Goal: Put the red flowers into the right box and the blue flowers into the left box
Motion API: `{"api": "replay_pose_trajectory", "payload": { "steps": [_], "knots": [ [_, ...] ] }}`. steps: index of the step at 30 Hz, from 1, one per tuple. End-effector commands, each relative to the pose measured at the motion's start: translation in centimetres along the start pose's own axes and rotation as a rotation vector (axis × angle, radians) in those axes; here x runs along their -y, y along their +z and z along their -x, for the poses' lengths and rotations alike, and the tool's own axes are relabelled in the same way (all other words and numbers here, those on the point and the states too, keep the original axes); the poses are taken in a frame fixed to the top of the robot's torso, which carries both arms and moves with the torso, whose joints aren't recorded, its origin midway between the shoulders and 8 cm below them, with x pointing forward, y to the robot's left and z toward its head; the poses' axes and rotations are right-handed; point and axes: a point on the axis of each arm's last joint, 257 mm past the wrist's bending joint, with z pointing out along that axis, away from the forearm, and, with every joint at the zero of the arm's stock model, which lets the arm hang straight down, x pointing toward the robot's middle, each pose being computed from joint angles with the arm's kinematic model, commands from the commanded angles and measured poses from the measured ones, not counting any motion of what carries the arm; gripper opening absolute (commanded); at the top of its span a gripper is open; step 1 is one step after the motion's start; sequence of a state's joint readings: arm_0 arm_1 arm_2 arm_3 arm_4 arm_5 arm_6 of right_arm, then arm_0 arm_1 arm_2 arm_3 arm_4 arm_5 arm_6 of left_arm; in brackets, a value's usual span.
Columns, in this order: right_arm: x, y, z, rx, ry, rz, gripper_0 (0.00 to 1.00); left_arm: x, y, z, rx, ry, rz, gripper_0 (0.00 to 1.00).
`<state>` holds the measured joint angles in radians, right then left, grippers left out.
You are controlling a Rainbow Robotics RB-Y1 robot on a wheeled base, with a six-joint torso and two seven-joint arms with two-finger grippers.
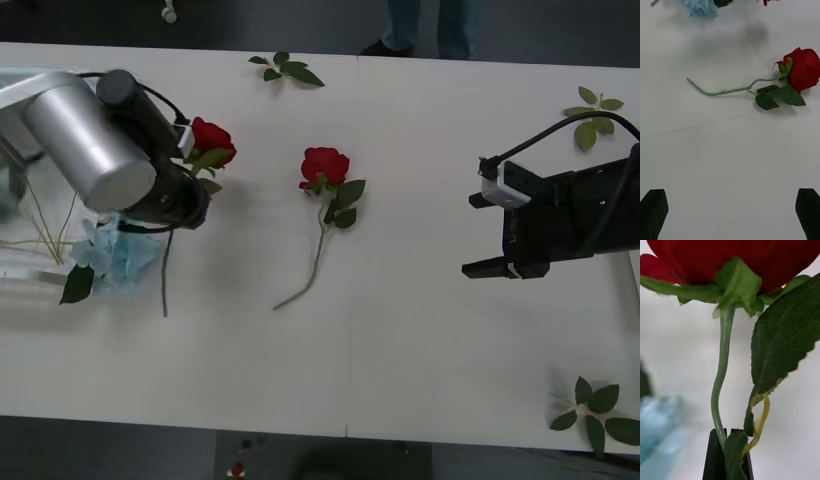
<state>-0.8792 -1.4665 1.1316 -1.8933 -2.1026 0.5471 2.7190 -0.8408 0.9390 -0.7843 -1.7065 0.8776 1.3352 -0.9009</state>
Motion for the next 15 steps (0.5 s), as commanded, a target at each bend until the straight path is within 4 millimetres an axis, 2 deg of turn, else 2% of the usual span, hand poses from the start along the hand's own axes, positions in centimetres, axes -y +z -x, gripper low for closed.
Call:
{"api": "replay_pose_trajectory", "payload": {
  "steps": [1,4,8,15],
  "knots": [
    [1.4,-1.4,0.7,-0.005,-0.020,-0.039,1.00,-0.8,-5.8,2.5,0.030,0.035,-0.010,0.00],
    [1.4,-1.4,0.7,-0.005,-0.020,-0.039,1.00,0.9,-9.3,2.9,0.037,0.020,-0.094,0.00],
    [1.4,-1.4,0.7,-0.005,-0.020,-0.039,1.00,5.3,-13.4,4.1,0.100,0.014,-0.295,0.00],
    [1.4,-1.4,0.7,-0.005,-0.020,-0.039,1.00,11.1,-17.6,6.7,0.273,0.069,-0.570,0.00]
  ]
}}
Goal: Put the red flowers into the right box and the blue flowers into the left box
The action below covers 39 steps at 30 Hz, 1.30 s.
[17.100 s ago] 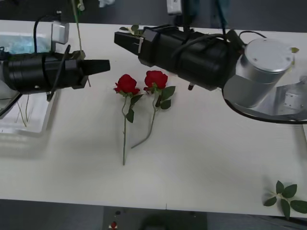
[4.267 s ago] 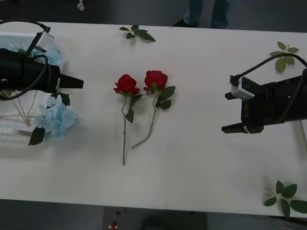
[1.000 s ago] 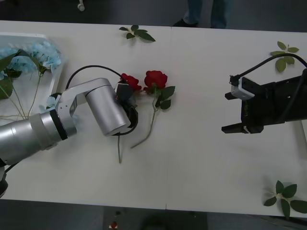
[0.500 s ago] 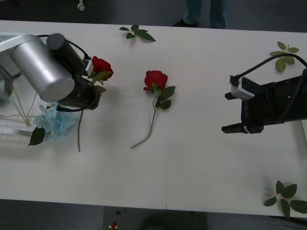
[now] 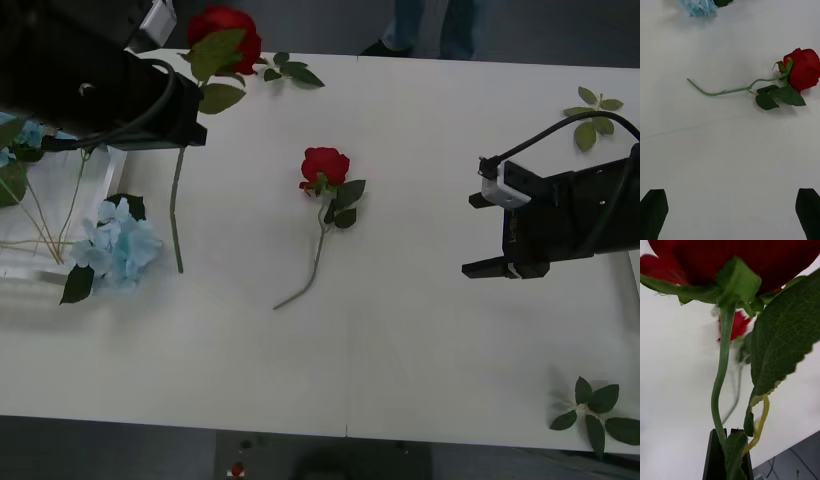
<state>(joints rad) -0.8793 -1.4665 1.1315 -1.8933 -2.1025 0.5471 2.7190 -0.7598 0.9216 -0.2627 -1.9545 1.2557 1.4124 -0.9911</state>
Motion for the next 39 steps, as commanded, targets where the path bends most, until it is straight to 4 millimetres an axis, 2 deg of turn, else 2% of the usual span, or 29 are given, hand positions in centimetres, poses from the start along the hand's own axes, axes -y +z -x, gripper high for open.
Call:
{"api": "replay_pose_trajectory", "payload": {
  "steps": [1,8,12,16,17,18,19,21,23,25,29,32,35,36,39],
  "knots": [
    [1.4,-1.4,0.7,-0.005,-0.020,-0.039,1.00,4.2,0.1,1.5,0.098,0.121,-0.153,0.00],
    [1.4,-1.4,0.7,-0.005,-0.020,-0.039,1.00,8.9,-0.1,4.3,0.272,0.204,-0.325,0.00],
    [1.4,-1.4,0.7,-0.005,-0.020,-0.039,1.00,11.5,-0.4,4.9,0.330,0.206,-0.424,0.00],
    [1.4,-1.4,0.7,-0.005,-0.020,-0.039,1.00,15.0,-1.5,5.4,0.403,0.204,-0.567,0.00],
    [1.4,-1.4,0.7,-0.005,-0.020,-0.039,1.00,15.3,-1.6,5.4,0.409,0.207,-0.579,0.00],
    [-2.1,0.9,-2.5,-0.032,0.050,0.038,1.00,15.8,-1.7,5.4,0.417,0.216,-0.596,0.00],
    [-2.6,1.3,-2.5,-0.022,0.059,0.045,1.00,16.5,-1.9,5.4,0.429,0.224,-0.620,0.00],
    [-1.9,1.4,-2.3,-0.013,0.060,0.022,1.00,17.2,-2.0,5.5,0.448,0.245,-0.640,0.00],
    [-1.2,1.2,-1.7,-0.002,0.055,0.008,1.00,17.7,-2.0,5.4,0.458,0.257,-0.652,0.00],
    [0.4,0.2,-0.5,0.008,0.049,-0.002,1.00,18.4,-2.1,5.4,0.481,0.264,-0.679,0.00],
    [2.6,-3.2,2.7,0.039,0.080,0.029,1.00,19.7,-2.3,4.9,0.494,0.270,-0.729,0.00],
    [2.8,-5.9,6.2,0.133,0.187,0.089,1.00,20.6,-2.2,4.7,0.508,0.275,-0.756,0.00],
    [1.8,-7.9,9.9,0.268,0.341,0.183,1.00,21.4,-1.9,4.5,0.521,0.275,-0.772,0.00],
    [1.3,-8.2,10.6,0.296,0.375,0.212,1.00,21.7,-1.7,4.6,0.533,0.275,-0.774,0.00],
    [0.9,-7.9,11.0,0.296,0.389,0.219,1.00,22.5,-1.4,5.0,0.572,0.262,-0.782,0.00]
  ]
}}
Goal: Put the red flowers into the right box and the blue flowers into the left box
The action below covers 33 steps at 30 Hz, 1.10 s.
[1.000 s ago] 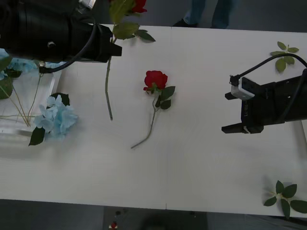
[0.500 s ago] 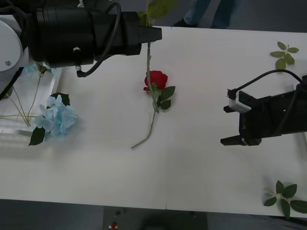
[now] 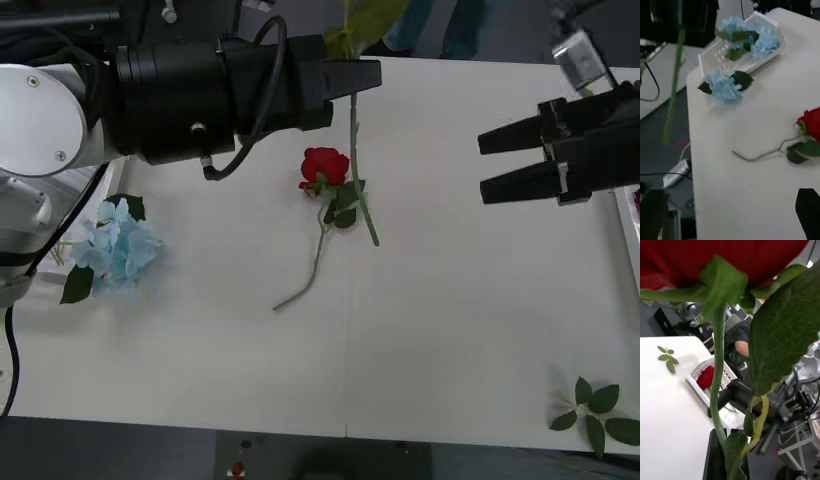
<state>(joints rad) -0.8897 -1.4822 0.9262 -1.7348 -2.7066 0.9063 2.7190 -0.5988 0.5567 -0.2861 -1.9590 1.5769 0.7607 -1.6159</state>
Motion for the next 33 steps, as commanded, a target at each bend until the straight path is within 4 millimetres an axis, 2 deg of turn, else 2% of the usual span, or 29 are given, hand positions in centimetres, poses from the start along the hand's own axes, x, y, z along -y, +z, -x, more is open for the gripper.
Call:
{"api": "replay_pose_trajectory", "payload": {
  "steps": [1,7,13,18,28,33],
  "knots": [
    [0.0,-0.2,0.1,-0.011,0.031,-0.023,1.00,1.4,1.2,0.5,0.052,0.089,-0.022,0.00],
    [-0.2,4.4,-1.9,0.026,0.214,-0.023,1.00,1.6,1.5,0.5,0.057,0.095,-0.026,0.00],
    [-3.0,8.4,-1.1,0.078,0.337,0.011,1.00,2.2,2.2,0.3,0.065,0.104,-0.040,0.00],
    [-4.2,9.2,0.2,0.111,0.377,0.012,1.00,2.2,2.3,0.5,0.071,0.108,-0.037,0.00],
    [-4.0,8.7,0.5,0.124,0.370,-0.017,1.00,2.2,2.3,0.3,0.068,0.110,-0.036,0.00],
    [-4.8,8.7,2.9,0.175,0.352,-0.027,1.00,2.2,2.3,0.3,0.068,0.111,-0.036,0.00]
  ]
}}
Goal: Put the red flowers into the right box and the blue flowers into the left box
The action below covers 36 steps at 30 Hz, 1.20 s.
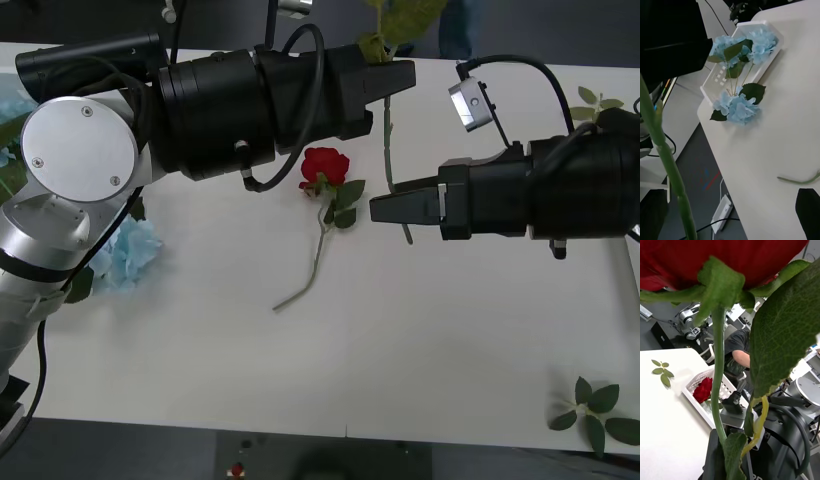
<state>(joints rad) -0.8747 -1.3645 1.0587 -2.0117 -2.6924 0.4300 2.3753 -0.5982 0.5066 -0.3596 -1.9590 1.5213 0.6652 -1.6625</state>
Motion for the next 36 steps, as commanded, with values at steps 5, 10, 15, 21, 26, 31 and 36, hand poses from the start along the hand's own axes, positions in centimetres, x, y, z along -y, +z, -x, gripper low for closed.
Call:
{"api": "replay_pose_trajectory", "payload": {
  "steps": [5,10,15,21,26,31,36],
  "knots": [
    [-3.5,0.2,4.0,0.096,0.007,0.018,1.00,1.1,0.0,1.1,0.020,0.066,-0.017,0.00],
    [-3.5,0.6,4.6,0.120,0.013,0.019,1.00,1.1,0.0,1.1,0.020,0.068,-0.017,0.00],
    [-3.5,0.9,4.6,0.120,0.018,0.026,1.00,1.1,0.0,1.1,0.020,0.068,-0.016,0.00],
    [-3.3,0.7,4.3,0.112,0.011,0.021,0.00,1.1,0.0,1.1,0.020,0.069,-0.016,0.00],
    [-3.4,0.6,4.1,0.103,0.005,0.023,0.00,1.1,0.0,1.1,0.020,0.069,-0.016,0.00],
    [-3.3,0.3,3.9,0.092,0.002,0.020,0.00,1.1,0.0,1.1,0.021,0.071,-0.016,0.00],
    [-3.3,0.2,3.7,0.084,0.002,0.022,0.00,1.1,-0.1,0.9,0.020,0.053,-0.021,0.00]
  ]
}}
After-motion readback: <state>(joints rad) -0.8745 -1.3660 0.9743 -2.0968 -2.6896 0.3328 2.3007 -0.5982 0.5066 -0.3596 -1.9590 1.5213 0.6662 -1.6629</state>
